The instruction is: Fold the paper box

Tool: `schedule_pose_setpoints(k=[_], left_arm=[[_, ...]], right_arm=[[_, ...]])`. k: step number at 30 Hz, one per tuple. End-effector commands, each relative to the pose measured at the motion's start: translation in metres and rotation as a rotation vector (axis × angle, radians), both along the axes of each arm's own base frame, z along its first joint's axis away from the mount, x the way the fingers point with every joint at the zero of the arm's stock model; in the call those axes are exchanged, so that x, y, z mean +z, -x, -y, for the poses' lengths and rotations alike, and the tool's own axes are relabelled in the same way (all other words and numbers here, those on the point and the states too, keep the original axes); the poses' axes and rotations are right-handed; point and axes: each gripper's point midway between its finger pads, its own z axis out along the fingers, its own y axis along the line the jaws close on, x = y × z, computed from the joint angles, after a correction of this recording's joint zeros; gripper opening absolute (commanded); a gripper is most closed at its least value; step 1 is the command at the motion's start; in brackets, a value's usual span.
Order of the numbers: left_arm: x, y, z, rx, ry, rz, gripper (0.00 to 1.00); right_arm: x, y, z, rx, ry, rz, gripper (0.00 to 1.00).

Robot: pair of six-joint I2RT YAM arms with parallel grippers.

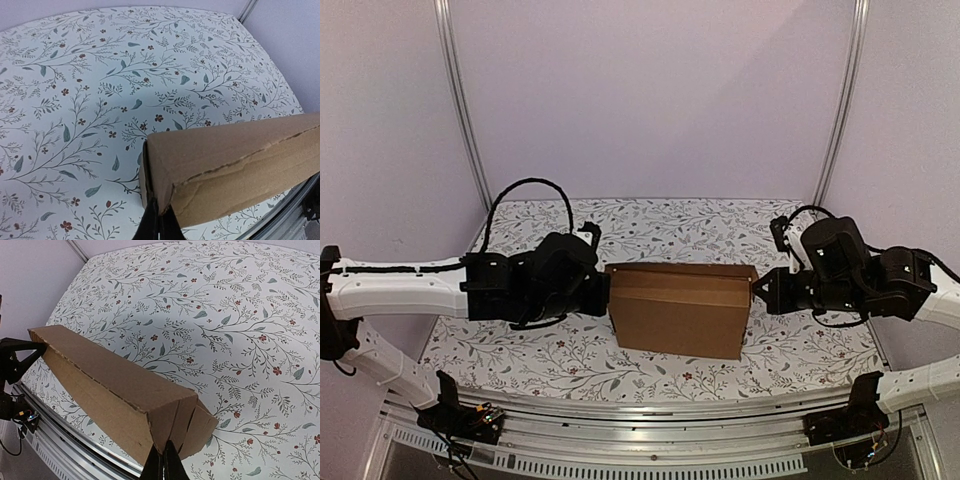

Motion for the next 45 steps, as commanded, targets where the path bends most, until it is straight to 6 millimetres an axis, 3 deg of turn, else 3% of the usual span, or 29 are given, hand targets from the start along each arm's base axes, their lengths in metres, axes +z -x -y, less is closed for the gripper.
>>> schedule_pose_setpoints(k=[1,10,18,30,40,45], left_arm=[[-0.043,0.021,-0.007,-0.07,-0.159,-0.091,0.0],[-0.043,0.022,-0.004,-0.08,-0.182,-0.076,0.0],[-0.03,0.02,-0.005,-0.088,-0.173,-0.049,0.01],[-0.024,0.021,-0.011,-0.079,-0.107,-0.052,0.26],[0.012,0.022,-0.004,-0.153,-0.017,0.027,0.52],[0.025,0.021,0.002,-0.176,0.008,0.044,0.57]], right_arm=[[0.033,-0.005,0.003,-0.036,-0.117,0.025,0.0],[0.037,-0.007,0.008,-0.062,-0.154,-0.003,0.0],[0.011,-0.005,0.007,-0.06,-0.111,-0.044,0.0],[-0.018,0.001,0.012,-0.056,-0.081,-0.076,0.0],[-0.039,0.002,0.023,-0.065,-0.005,-0.076,0.0],[-0.047,0.002,0.025,-0.069,0.021,-0.077,0.0]])
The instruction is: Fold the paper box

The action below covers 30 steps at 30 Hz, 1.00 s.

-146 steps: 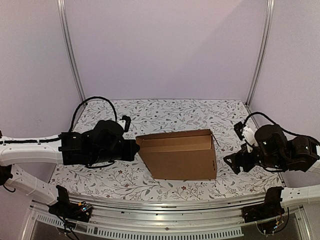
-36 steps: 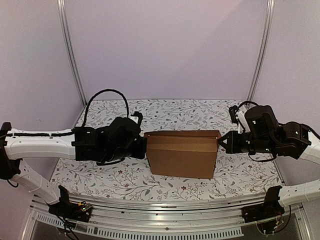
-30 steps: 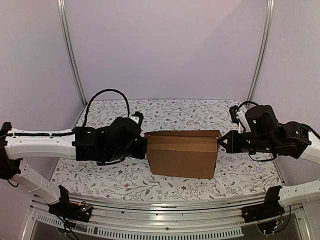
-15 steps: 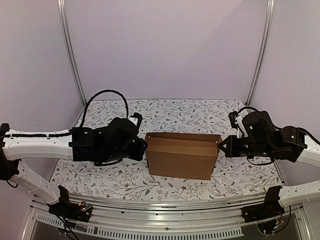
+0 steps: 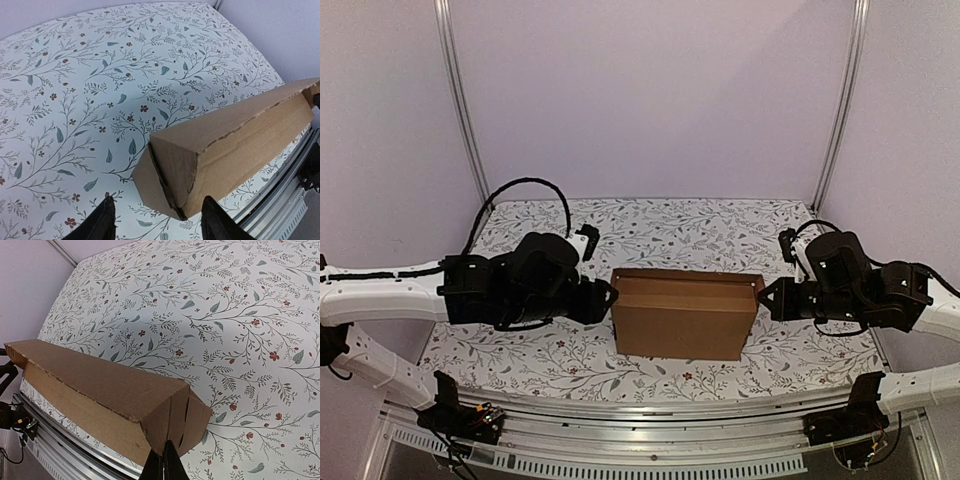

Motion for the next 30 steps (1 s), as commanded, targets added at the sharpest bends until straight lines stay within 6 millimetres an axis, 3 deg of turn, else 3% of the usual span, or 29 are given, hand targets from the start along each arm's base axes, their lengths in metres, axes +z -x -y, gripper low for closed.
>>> schedule_pose_setpoints(k=[1,13,16,21,30], left_arm=[[0.011,0.001,0.008,-0.045,0.019,0.012,0.57],[0.014,-0.005,0.021,-0.039,0.02,0.012,0.55],[0.017,-0.008,0.022,-0.033,0.019,0.024,0.48],[0.017,-0.013,0.028,-0.035,0.001,0.036,0.27],[0.006,-0.019,0.03,-0.024,-0.053,0.045,0.13]], right_arm=[[-0.021,0.003,0.007,-0.006,0.068,-0.025,0.0],[-0.023,0.001,0.008,-0.026,0.087,-0.014,0.0],[-0.024,0.001,0.005,-0.021,0.088,-0.013,0.0],[-0.023,0.001,0.001,-0.015,0.086,-0.011,0.0],[-0.02,0.001,-0.002,-0.006,0.089,-0.007,0.0]])
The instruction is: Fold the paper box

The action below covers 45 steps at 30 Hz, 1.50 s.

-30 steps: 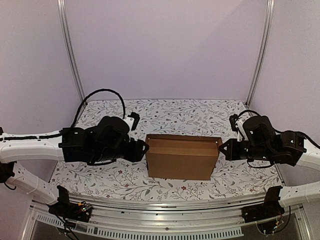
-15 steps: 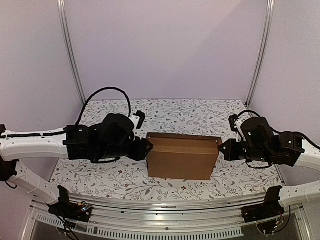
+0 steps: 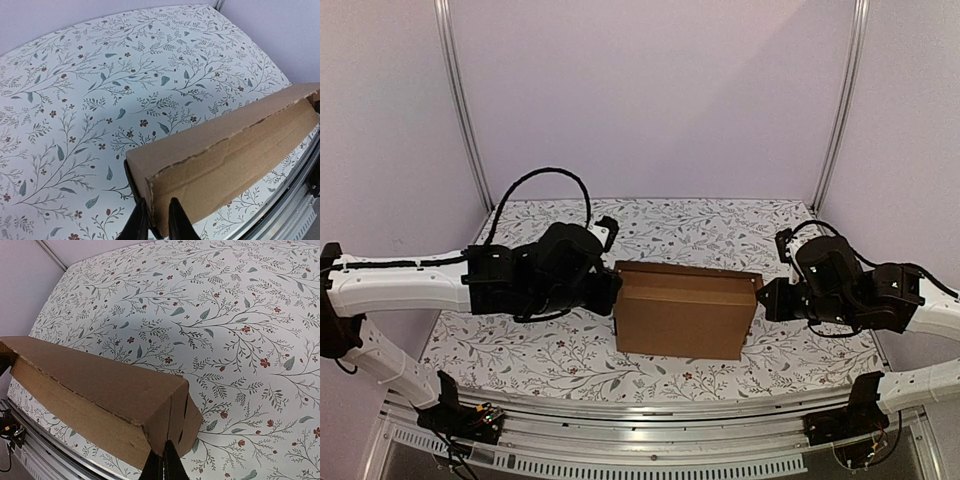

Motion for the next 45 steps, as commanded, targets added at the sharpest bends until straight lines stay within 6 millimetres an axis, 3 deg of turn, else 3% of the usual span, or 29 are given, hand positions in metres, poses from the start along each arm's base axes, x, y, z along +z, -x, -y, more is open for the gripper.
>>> schedule_pose_setpoints(k=[1,6,14,20,25,31,39,45], left_arm=[[-0.002,-0.004,0.004,-0.002,-0.019,0.011,0.12],[-0.007,-0.007,0.004,0.013,-0.042,0.019,0.1],[-0.006,-0.012,0.005,0.028,-0.058,0.039,0.22],[-0.006,-0.015,0.005,0.04,-0.066,0.051,0.23],[-0.012,-0.018,0.005,0.047,-0.083,0.057,0.18],[-0.021,-0.02,0.007,0.045,-0.108,0.052,0.0],[-0.031,-0.019,0.009,0.038,-0.139,0.043,0.0],[-0.037,-0.016,0.011,0.03,-0.169,0.041,0.0]], right_arm=[[-0.013,0.008,0.0,0.017,0.038,-0.045,0.0],[-0.01,0.009,-0.003,0.031,0.033,-0.045,0.0],[-0.008,0.01,-0.007,0.039,0.033,-0.039,0.0],[-0.008,0.011,-0.007,0.041,0.032,-0.039,0.0],[-0.007,0.013,-0.008,0.047,0.028,-0.037,0.0],[-0.002,0.017,-0.01,0.059,0.02,-0.027,0.0],[0.011,0.017,-0.008,0.048,-0.014,-0.007,0.0],[0.032,0.015,-0.007,0.034,-0.073,0.025,0.0]])
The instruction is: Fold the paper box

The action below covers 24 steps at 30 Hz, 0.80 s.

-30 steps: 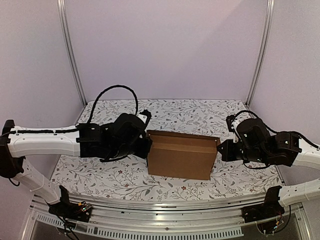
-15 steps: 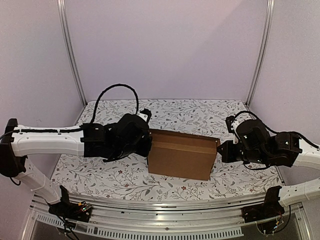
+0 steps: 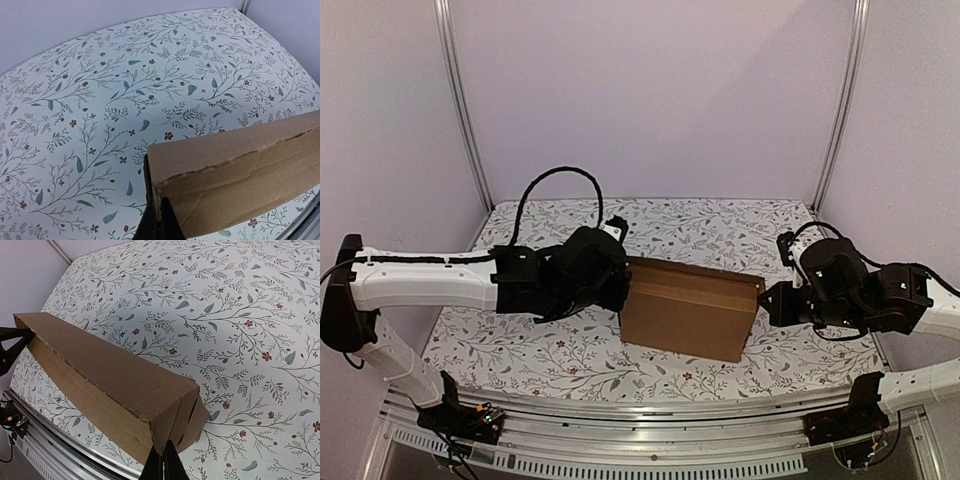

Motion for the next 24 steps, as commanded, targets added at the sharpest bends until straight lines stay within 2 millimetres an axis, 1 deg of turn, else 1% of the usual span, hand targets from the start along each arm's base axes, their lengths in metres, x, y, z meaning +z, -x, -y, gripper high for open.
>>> schedule_pose_setpoints(k=[1,13,19,24], left_arm=[[-0.021,0.01,0.009,-0.056,-0.06,-0.042,0.0],[-0.022,0.014,0.01,-0.065,-0.088,-0.028,0.0],[-0.023,0.015,0.01,-0.068,-0.102,-0.016,0.0],[-0.022,0.016,0.012,-0.076,-0.112,-0.004,0.0]], right_arm=[[0.03,0.002,-0.007,0.007,-0.09,0.031,0.0],[0.064,-0.002,-0.001,-0.038,-0.171,0.087,0.0],[0.072,-0.004,0.007,-0.084,-0.215,0.098,0.0],[0.071,-0.005,0.016,-0.13,-0.266,0.085,0.0]])
